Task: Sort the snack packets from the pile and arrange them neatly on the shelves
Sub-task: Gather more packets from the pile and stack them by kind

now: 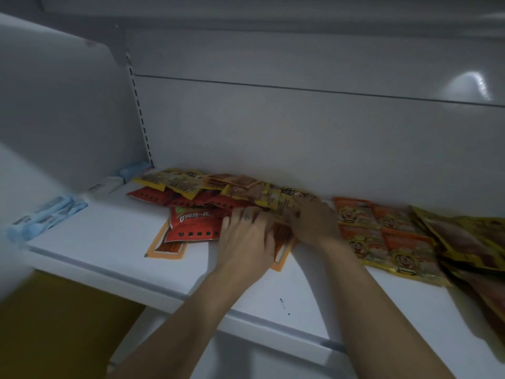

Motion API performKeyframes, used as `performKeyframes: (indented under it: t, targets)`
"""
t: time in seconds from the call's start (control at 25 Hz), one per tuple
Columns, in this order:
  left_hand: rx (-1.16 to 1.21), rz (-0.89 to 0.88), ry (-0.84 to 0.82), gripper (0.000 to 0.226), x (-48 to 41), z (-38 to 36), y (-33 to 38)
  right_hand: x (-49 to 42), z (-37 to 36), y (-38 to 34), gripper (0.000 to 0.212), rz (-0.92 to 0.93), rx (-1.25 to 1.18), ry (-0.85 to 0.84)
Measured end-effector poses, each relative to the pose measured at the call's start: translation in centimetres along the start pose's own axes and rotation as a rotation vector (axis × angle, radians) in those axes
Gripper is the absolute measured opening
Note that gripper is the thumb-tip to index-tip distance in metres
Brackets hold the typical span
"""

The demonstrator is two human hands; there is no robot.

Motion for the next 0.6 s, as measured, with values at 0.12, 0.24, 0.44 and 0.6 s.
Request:
performKeyframes:
  t: [0.12, 0.24, 0.44, 0.6]
  targets:
    - [-0.081, -0.107, 0.016, 0.025, -1.9, -0.6, 0.8, 0.5, -0.7, 0.3, 0.036, -0.023, -0.020, -0.082]
    - [-0.228, -0.207, -0.078, 0.025, -4.9, -1.8, 2.1, 0.5, -0.2, 0.5, 0.031, -0.051, -0.066, -0.051]
    - [-0.458, -0.050, -0.258, 0.047, -7.2, -4.5, -1.0, -0.4, -1.1, 0.8, 0.030, -0.120, -0.175, -0.022]
    - [-0.418, -0.039, -0.147, 0.034, -7.7, -4.7, -1.2, -1.0, 0.2, 1.7, 0.039, -0.337, -0.473, 0.090]
Point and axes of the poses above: each hand's wrist, its own x-axis away from the middle knuckle, its own z-axis out of the back of the hand, y = z × x, the point moved 6 cm from there along -x, towards the middle knuckle, and after that the axes turned 8 degrees about y, right-handed, at the moved point
